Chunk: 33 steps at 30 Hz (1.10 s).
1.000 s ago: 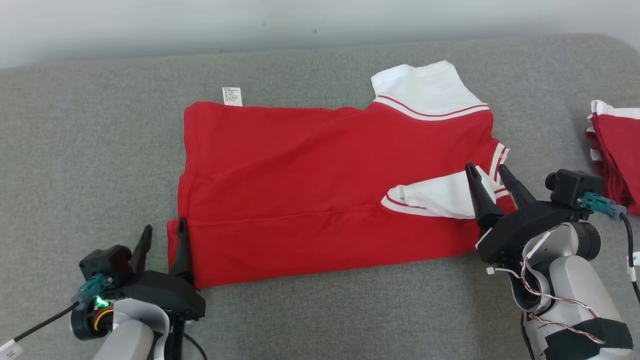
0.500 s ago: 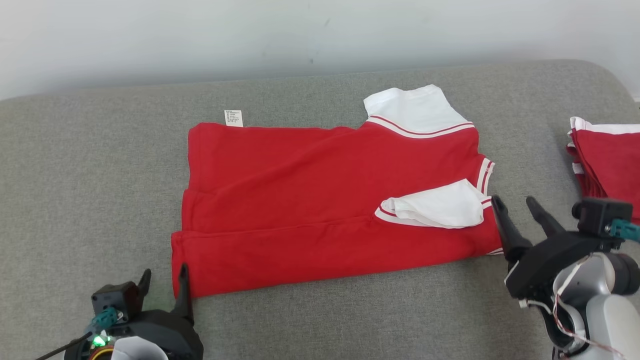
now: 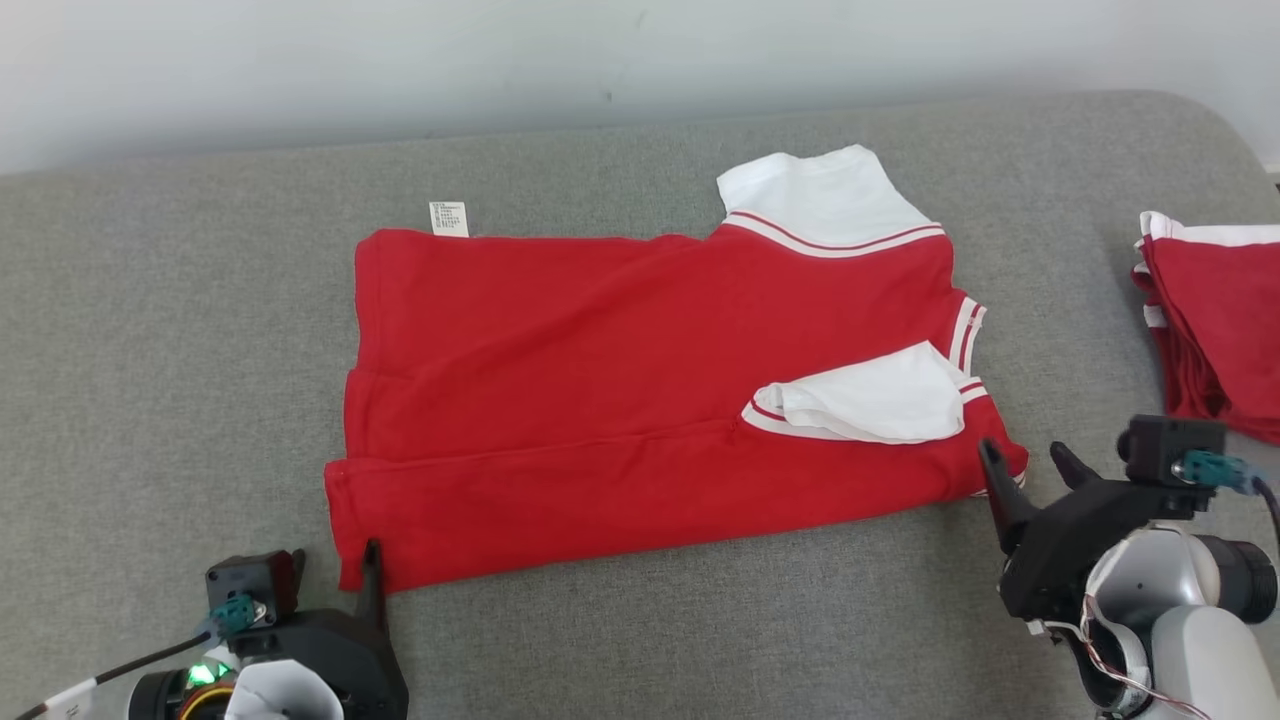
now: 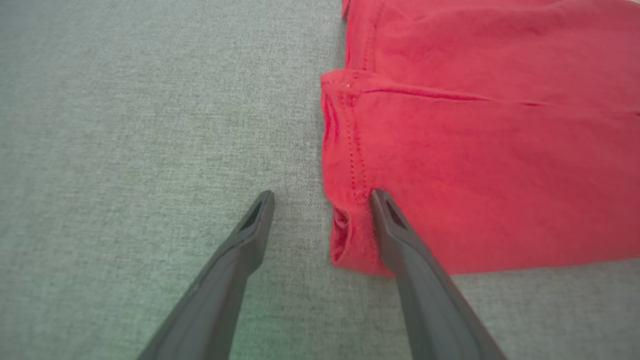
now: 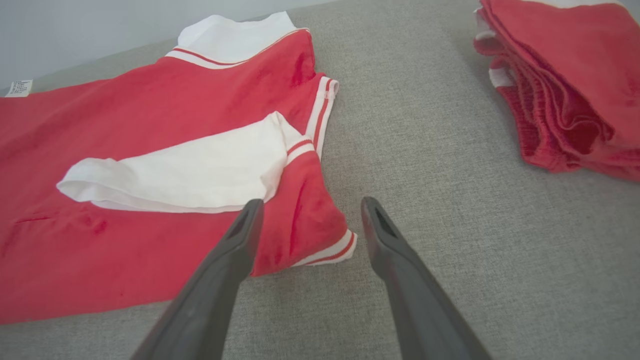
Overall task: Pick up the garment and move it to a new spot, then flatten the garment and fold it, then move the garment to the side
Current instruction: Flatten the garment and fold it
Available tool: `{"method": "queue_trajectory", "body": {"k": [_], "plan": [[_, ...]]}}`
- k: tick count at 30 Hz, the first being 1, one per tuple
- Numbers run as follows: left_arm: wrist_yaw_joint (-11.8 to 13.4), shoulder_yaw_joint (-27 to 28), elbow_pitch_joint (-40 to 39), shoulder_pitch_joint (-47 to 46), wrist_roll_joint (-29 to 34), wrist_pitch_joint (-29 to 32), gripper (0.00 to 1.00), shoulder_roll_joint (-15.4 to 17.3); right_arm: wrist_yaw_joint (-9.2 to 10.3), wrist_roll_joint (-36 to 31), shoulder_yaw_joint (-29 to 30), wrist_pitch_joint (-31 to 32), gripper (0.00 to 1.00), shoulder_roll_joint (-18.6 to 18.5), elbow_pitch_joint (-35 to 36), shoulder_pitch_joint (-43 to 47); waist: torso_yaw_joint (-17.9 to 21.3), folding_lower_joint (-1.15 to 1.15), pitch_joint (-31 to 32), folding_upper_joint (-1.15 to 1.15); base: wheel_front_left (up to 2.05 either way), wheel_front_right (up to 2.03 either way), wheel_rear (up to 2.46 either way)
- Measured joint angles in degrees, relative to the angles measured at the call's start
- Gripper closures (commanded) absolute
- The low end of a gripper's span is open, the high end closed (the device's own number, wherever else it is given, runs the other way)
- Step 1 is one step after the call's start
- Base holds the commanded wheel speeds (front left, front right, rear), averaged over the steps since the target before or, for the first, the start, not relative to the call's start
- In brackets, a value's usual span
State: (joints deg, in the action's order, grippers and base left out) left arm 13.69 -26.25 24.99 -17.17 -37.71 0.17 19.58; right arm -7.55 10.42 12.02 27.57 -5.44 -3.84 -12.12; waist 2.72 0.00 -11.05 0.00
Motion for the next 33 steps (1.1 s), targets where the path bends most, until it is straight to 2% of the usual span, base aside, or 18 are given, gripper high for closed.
{"method": "queue_trajectory", "body": {"k": [12,22,23,24,25,26,28,29,30,31,33], "plan": [[-0.16,-2.35,0.54,-2.89,0.88,2.45,0.00,-0.11,0.00,-6.60,3.63,1.41,0.00,1.66,-5.61,-5.37,-0.96,0.00,-2.69,0.00,0.00,0.00,0.00],[-0.87,-3.20,0.59,-4.15,-0.19,6.71,0.00,-0.13,0.00,-10.07,4.59,8.22,0.00,2.14,-7.35,-5.23,-1.47,0.00,-3.91,-0.01,0.00,0.00,0.00],[-1.24,-3.20,0.55,-4.28,-0.60,7.36,0.13,-0.07,0.00,-10.24,4.66,8.53,0.00,2.19,-7.36,-5.21,-1.49,0.00,-3.99,-0.01,0.00,0.00,0.00],[-1.63,-3.20,0.48,-4.36,-0.98,8.08,0.55,0.04,0.00,-10.39,4.71,8.88,0.00,2.20,-7.36,-5.21,-1.50,-0.01,-4.06,-0.01,0.00,0.00,0.00],[-1.88,-3.20,0.31,-4.42,-1.33,8.62,0.69,0.14,0.00,-10.39,4.77,9.18,0.00,2.22,-7.33,-5.21,-1.48,0.00,-4.11,-0.01,0.00,0.00,0.00],[-2.22,-3.19,0.18,-4.43,-1.70,8.99,1.00,0.24,0.00,-10.39,4.76,9.29,0.00,2.23,-7.34,-5.21,-1.46,0.00,-4.13,-0.01,0.00,0.00,0.00],[-2.98,-3.21,-0.09,-4.43,-1.99,9.60,1.00,0.40,0.00,-10.32,4.56,9.77,0.58,2.25,-7.25,-5.05,-1.40,0.00,-4.06,-0.01,0.00,0.00,0.00],[-3.37,-3.34,-0.22,-4.41,-2.29,9.83,1.00,0.34,0.00,-10.12,4.41,9.80,0.93,2.25,-7.16,-4.89,-1.37,0.00,-3.98,-0.02,0.00,0.00,0.00],[-3.72,-3.55,-0.38,-4.35,-2.42,10.10,1.00,0.19,0.00,-9.98,4.27,9.81,0.93,2.30,-7.10,-4.76,-1.34,0.00,-3.88,-0.01,0.00,0.00,0.00],[-4.04,-3.67,-0.47,-4.25,-2.91,10.11,1.00,-0.08,0.00,-9.92,4.10,9.79,1.00,2.36,-7.03,-4.56,-1.31,0.00,-3.76,-0.01,0.00,0.00,0.00],[-4.34,-3.70,-0.67,-4.06,-3.35,10.16,1.00,0.04,0.00,-9.64,3.87,9.73,1.00,2.44,-7.02,-4.24,-1.26,0.01,-3.41,-0.01,0.00,0.00,0.00]]}}
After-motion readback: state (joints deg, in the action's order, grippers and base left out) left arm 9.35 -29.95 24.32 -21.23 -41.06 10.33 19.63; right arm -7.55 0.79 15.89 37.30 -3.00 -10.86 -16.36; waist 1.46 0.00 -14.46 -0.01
